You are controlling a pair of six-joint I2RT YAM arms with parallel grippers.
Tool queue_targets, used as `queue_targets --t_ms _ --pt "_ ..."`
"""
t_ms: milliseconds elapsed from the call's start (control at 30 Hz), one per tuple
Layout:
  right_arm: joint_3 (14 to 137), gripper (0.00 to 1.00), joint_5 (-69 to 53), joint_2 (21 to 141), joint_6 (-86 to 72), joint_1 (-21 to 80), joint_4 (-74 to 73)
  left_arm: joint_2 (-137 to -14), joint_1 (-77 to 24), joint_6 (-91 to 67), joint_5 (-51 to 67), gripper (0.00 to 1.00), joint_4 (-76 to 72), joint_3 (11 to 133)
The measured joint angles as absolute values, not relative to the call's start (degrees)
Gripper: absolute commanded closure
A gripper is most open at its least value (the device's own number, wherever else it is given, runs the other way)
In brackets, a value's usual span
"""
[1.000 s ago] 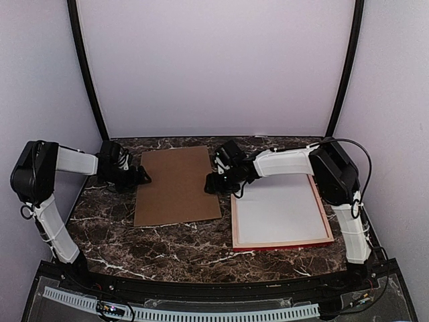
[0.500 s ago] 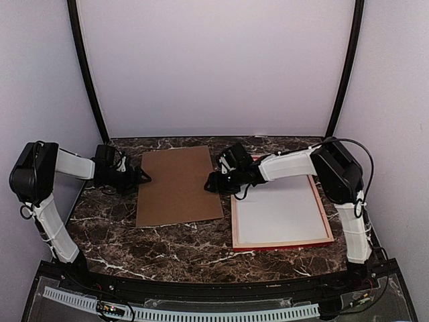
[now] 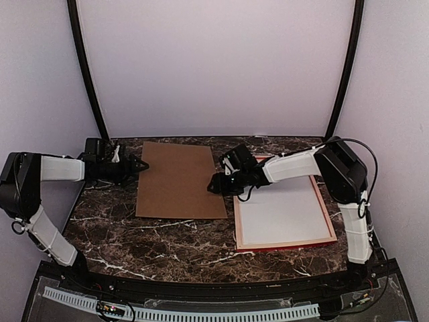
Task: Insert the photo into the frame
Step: Pick up the backboard from the center of the board, then turn over the backboard.
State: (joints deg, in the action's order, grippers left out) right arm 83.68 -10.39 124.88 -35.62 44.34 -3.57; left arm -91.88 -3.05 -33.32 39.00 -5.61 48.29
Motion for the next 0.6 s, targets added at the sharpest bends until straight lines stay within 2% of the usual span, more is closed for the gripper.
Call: queue_targets --t_ms 200,467,600 --pt "83.0 0.39 -10.5 124.5 -35.0 44.3 -3.3 -87.7 -3.0 -36.2 42.9 0.22 -9.2 48.2" --pt "82.4 0.39 -10.6 124.1 -34.4 44.4 -3.0 -87.1 -3.0 -39.1 44.7 0.40 -11.5 48.2" --pt "82.1 0.39 -10.6 124.0 -34.2 44.4 -2.9 -87.1 -3.0 -39.6 45.0 0.45 -11.9 48.3"
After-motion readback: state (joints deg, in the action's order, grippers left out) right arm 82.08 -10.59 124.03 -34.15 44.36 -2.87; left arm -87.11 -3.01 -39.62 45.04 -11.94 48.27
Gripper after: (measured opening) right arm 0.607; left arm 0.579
